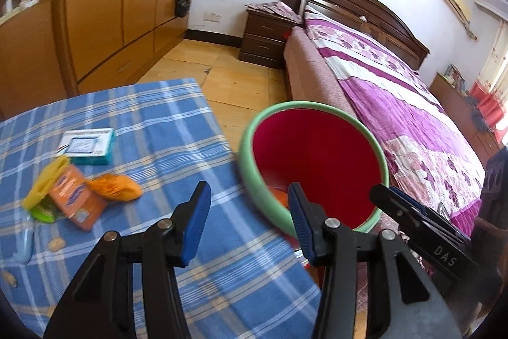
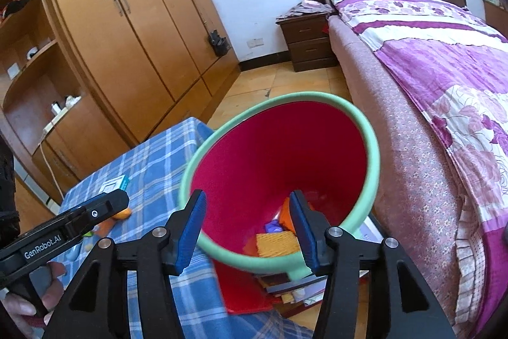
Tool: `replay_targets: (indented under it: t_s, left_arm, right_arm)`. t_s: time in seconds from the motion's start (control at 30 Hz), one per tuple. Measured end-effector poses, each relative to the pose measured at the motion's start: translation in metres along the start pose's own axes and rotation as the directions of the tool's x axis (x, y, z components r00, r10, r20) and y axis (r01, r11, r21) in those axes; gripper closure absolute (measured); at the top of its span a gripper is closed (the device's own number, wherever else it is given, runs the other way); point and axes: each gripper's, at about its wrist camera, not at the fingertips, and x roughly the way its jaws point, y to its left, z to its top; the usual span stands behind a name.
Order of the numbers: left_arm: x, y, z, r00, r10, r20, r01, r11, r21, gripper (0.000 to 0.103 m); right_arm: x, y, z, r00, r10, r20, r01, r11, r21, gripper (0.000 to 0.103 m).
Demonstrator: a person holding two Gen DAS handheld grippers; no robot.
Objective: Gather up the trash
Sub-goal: 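Move both tools back over the table toward the blue hook and orange box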
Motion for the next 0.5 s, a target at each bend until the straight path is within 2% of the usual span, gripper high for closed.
replay_targets:
  t_s: [0.3,0.5]
  left_arm:
    - [-0.035,0.045,-0.008,0.994,0.094,0.048,-0.091,0.994,-0.055,0.052]
    - [-0.052,0.082,-0.017,0.987,0.156,0.045,-0.15,0.982,-0.112,0.052]
  right_arm:
    - [-0.001,0.034,-0.011,0.999,0.036,-0.029,-0.038,0.998,-0.051,0.047]
    - [0.003,0.061,-0.019,0.996,0.067,-0.06,-0.072,0.994,-0.084,0.047]
